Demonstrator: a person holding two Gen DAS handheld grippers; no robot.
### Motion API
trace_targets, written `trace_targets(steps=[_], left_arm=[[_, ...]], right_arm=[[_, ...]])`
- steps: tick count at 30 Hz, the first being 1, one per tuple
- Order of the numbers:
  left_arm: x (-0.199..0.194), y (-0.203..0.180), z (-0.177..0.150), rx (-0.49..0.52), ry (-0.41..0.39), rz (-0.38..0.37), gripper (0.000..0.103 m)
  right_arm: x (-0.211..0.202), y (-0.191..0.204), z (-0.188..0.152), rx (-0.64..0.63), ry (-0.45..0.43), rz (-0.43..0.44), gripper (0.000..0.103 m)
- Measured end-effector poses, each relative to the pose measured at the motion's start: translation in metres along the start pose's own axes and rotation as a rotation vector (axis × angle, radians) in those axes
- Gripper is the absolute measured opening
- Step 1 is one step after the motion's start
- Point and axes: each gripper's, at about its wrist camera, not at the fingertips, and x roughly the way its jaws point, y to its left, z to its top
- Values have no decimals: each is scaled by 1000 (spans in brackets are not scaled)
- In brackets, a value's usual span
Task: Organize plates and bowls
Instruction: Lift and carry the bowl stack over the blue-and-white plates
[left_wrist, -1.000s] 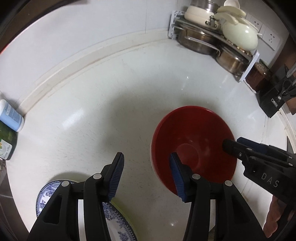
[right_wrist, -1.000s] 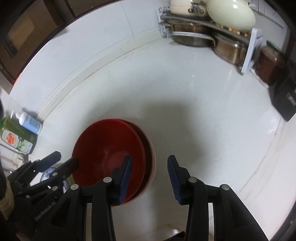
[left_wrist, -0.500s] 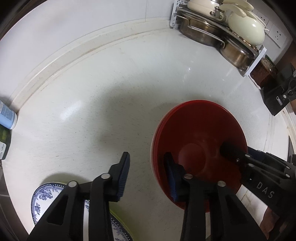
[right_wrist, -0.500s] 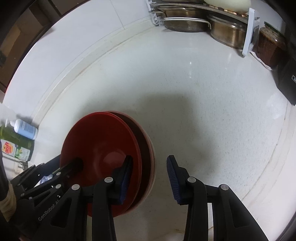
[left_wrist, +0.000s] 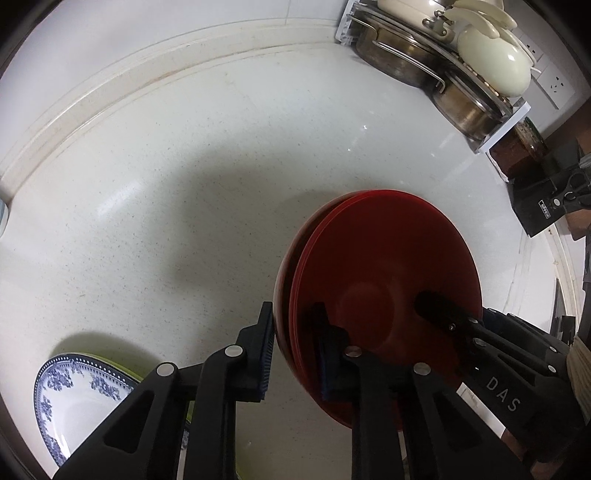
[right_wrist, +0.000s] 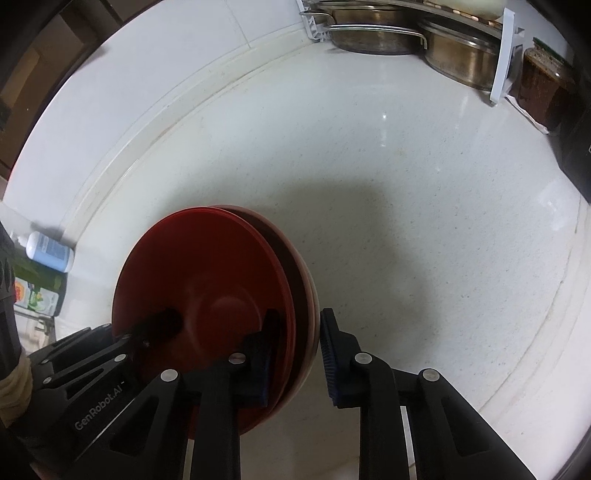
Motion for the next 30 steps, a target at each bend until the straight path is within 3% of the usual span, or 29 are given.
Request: trace_targets(steps=[18, 30], left_arm=[[-38, 14, -16, -59, -71, 14, 19], [-94, 57, -50, -175, -182, 61, 19]], right_arm=[[-16, 12, -3, -36, -16, 3, 23], [-47, 60, -12, -161, -66, 62, 23]])
